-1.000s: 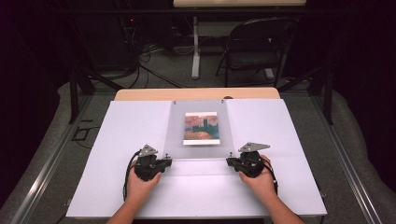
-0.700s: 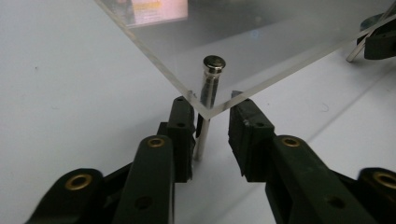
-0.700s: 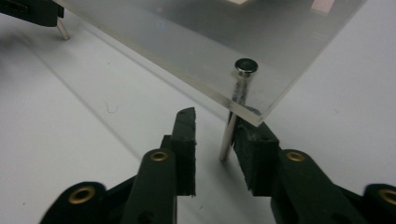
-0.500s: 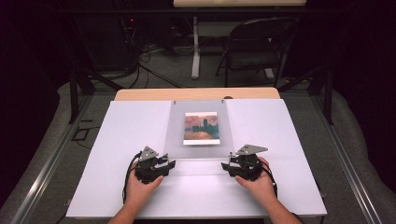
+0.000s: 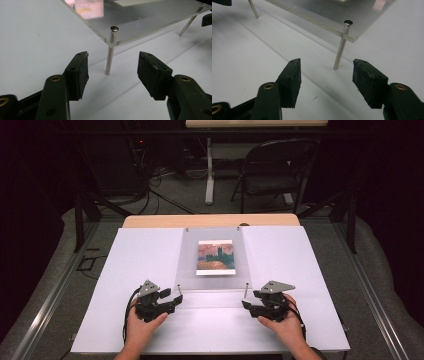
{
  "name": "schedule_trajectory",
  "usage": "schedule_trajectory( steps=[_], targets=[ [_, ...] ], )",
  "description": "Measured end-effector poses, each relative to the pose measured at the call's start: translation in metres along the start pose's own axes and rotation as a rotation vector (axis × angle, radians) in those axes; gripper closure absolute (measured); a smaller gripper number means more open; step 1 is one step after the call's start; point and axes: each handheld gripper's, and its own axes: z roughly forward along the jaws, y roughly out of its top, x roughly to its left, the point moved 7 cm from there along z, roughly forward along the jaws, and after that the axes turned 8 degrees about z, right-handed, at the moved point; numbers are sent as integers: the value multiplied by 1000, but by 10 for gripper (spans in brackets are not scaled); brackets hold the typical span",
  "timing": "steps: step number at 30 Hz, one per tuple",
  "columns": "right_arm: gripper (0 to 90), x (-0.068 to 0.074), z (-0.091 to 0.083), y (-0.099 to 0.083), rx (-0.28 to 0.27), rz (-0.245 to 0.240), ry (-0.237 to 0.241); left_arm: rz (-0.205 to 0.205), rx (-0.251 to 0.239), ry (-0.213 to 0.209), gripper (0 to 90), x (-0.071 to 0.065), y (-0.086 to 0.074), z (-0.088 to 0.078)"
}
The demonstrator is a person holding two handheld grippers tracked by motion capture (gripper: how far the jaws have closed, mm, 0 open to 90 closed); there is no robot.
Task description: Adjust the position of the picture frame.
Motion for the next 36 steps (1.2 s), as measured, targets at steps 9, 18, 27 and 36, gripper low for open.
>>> schedule_trajectory(
  steps=[9,18,27,36],
  targets=[
    [378,-4,-22,-4,-44,-8,11,33,9,6,450,3,-8,-29],
    [485,-2,-27,-7,-54,-60,-22,6,26,1,422,7,-17,-29],
    [543,-3,-26,-7,-60,-58,-6,-3,31,14,429,8,-20,-27],
    [530,-5,-30,-2,-61,-41,-4,18,-2,-15,445,7,-7,-34]
  ],
)
